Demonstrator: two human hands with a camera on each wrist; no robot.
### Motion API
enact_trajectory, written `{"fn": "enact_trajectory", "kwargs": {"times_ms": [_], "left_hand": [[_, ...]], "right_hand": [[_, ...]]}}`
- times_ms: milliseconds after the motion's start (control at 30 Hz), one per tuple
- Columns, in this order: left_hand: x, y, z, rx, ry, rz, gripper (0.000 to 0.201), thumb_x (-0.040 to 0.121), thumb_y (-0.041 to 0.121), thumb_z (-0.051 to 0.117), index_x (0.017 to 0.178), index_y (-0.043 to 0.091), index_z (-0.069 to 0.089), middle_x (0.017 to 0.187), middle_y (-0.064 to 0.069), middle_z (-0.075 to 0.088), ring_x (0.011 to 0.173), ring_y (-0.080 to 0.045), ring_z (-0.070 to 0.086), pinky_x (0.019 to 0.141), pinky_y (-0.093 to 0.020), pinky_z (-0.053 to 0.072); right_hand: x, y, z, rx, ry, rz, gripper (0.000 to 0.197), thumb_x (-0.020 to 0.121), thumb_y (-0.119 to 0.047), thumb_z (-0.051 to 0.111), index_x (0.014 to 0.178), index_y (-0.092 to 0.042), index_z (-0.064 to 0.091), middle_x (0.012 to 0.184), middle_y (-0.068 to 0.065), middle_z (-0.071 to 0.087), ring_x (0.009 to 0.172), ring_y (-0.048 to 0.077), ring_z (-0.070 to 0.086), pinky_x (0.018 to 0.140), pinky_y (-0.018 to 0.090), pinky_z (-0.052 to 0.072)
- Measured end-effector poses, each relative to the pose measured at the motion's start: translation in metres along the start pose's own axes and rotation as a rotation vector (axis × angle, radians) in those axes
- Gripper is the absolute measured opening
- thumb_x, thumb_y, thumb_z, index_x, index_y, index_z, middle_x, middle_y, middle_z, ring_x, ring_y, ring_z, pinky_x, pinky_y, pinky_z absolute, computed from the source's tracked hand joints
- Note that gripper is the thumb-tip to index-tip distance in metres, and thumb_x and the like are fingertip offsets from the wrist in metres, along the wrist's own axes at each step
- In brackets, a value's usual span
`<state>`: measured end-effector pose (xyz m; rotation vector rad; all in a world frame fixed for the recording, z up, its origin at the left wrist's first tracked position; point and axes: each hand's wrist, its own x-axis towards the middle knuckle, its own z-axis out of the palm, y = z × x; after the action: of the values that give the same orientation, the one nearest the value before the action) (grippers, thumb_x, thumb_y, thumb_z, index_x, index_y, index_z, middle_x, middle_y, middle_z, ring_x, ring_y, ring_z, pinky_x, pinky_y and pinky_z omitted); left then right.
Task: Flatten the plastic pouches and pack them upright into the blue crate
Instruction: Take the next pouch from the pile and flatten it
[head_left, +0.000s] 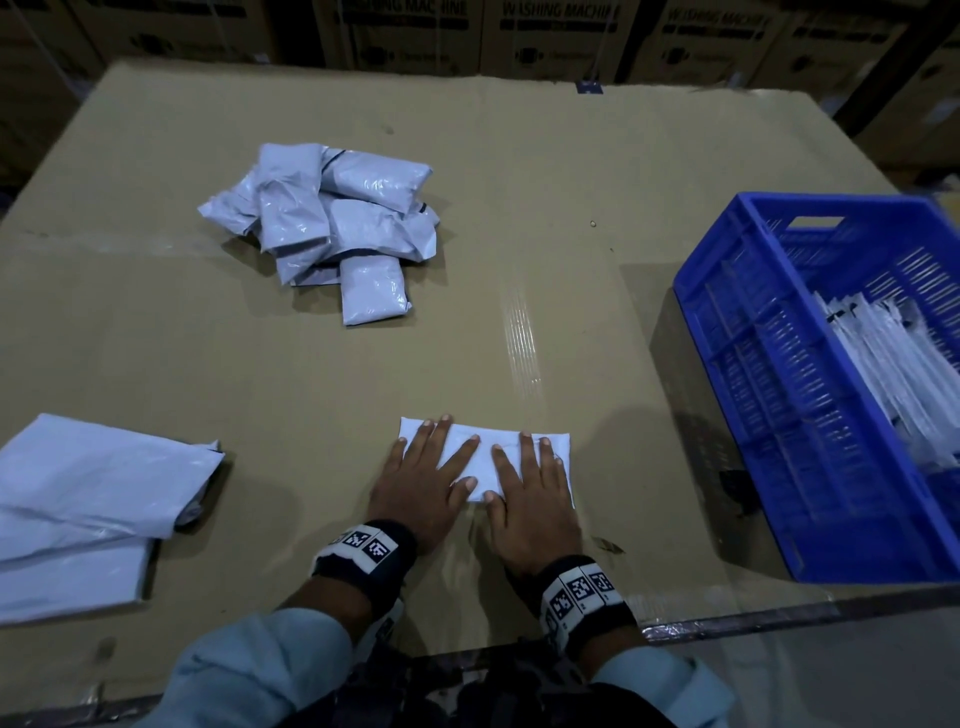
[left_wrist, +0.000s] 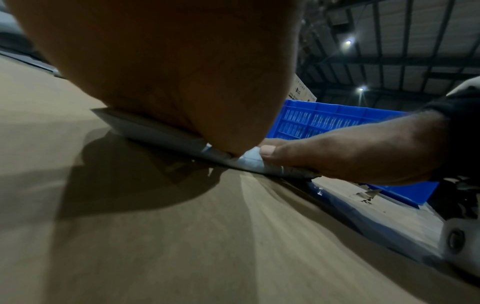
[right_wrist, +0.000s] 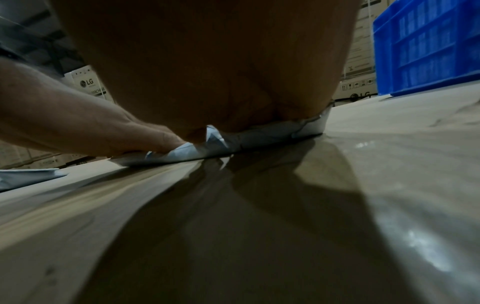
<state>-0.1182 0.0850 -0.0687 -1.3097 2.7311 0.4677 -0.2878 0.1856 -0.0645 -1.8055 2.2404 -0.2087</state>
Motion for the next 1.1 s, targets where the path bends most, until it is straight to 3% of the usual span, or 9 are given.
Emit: {"fn": "enact_trajectory", "kwargs": {"times_ms": [233, 400, 600, 700, 800, 867, 933, 1033, 1100], "left_hand": [[0.002, -0.008, -0.005, -0.041, -0.03, -0.004, 0.079, 0.09, 0.076, 0.0, 0.161, 0.043, 0.008, 0.172, 0.001, -0.005, 0.157, -0.024, 0.002, 0.125, -0.046, 0.009], [0.001, -0.011, -0.01, -0.01, -0.079, -0.044, 0.082, 0.084, 0.077, -0.005, 0.16, 0.044, -0.009, 0.169, 0.002, -0.019, 0.157, -0.021, -0.009, 0.125, -0.051, 0.003], [-0.008, -0.014, -0.01, 0.024, -0.052, -0.089, 0.08, 0.086, 0.067, -0.026, 0.16, 0.041, -0.013, 0.169, 0.0, -0.021, 0.157, -0.023, -0.01, 0.123, -0.056, 0.002], [-0.01, -0.018, -0.012, 0.007, -0.073, -0.146, 0.078, 0.086, 0.065, -0.017, 0.159, 0.038, -0.017, 0.168, 0.0, -0.025, 0.156, -0.022, -0.015, 0.124, -0.054, -0.001], [-0.01, -0.016, -0.018, -0.05, -0.04, -0.205, 0.089, 0.084, 0.072, -0.004, 0.162, 0.029, -0.012, 0.17, -0.002, -0.013, 0.157, -0.023, -0.006, 0.124, -0.051, 0.005], [-0.011, -0.012, -0.025, -0.13, 0.038, -0.227, 0.093, 0.09, 0.074, 0.022, 0.163, 0.022, -0.001, 0.17, -0.004, 0.006, 0.154, -0.026, 0.013, 0.12, -0.048, 0.018], [-0.011, -0.009, -0.034, -0.22, 0.09, -0.22, 0.098, 0.092, 0.064, 0.055, 0.164, 0.021, 0.005, 0.163, -0.007, 0.025, 0.144, -0.031, 0.029, 0.114, -0.047, 0.027], [-0.006, -0.007, -0.042, -0.317, 0.034, -0.229, 0.11, 0.084, 0.052, 0.076, 0.163, 0.016, 0.009, 0.148, -0.013, 0.041, 0.131, -0.035, 0.04, 0.107, -0.045, 0.033], [-0.005, -0.005, -0.045, -0.448, -0.025, -0.24, 0.104, 0.075, 0.047, 0.086, 0.158, 0.017, 0.03, 0.144, -0.012, 0.049, 0.13, -0.032, 0.046, 0.104, -0.04, 0.039]], "right_hand": [[-0.001, -0.003, -0.003, -0.028, -0.016, 0.109, 0.065, 0.099, -0.06, 0.026, 0.16, -0.037, 0.02, 0.171, 0.003, 0.003, 0.157, 0.029, 0.002, 0.121, 0.064, 0.01], [0.002, 0.003, -0.007, 0.01, 0.002, 0.236, 0.086, 0.094, -0.073, 0.0, 0.163, -0.022, 0.004, 0.171, 0.003, -0.004, 0.157, 0.025, -0.007, 0.125, 0.054, 0.011], [0.003, 0.001, -0.009, -0.007, -0.081, 0.292, 0.09, 0.093, -0.075, 0.004, 0.162, -0.018, -0.006, 0.17, 0.002, -0.013, 0.156, 0.023, -0.018, 0.124, 0.057, 0.0], [0.005, 0.0, -0.013, 0.001, -0.153, 0.305, 0.089, 0.096, -0.073, 0.01, 0.161, -0.018, -0.011, 0.169, 0.002, -0.021, 0.153, 0.032, -0.023, 0.124, 0.058, -0.005], [0.005, -0.003, -0.02, -0.002, -0.183, 0.301, 0.088, 0.099, -0.07, 0.018, 0.162, -0.014, -0.007, 0.169, 0.004, -0.019, 0.152, 0.038, -0.023, 0.123, 0.057, -0.009], [0.006, -0.006, -0.028, -0.079, -0.165, 0.276, 0.09, 0.099, -0.07, 0.023, 0.162, -0.009, 0.004, 0.17, 0.009, -0.008, 0.153, 0.04, -0.017, 0.123, 0.057, -0.009], [0.008, -0.008, -0.036, -0.194, -0.165, 0.258, 0.095, 0.096, -0.073, 0.031, 0.16, -0.005, 0.019, 0.169, 0.018, 0.008, 0.154, 0.041, -0.01, 0.123, 0.058, -0.006], [0.006, -0.003, -0.046, -0.177, -0.165, 0.24, 0.1, 0.089, -0.075, 0.048, 0.157, -0.005, 0.026, 0.164, 0.02, 0.024, 0.154, 0.04, 0.005, 0.124, 0.055, -0.003], [-0.002, 0.008, -0.049, -0.08, -0.138, 0.199, 0.103, 0.085, -0.071, 0.058, 0.159, -0.011, 0.019, 0.158, 0.015, 0.034, 0.151, 0.036, 0.018, 0.124, 0.054, 0.0]]}}
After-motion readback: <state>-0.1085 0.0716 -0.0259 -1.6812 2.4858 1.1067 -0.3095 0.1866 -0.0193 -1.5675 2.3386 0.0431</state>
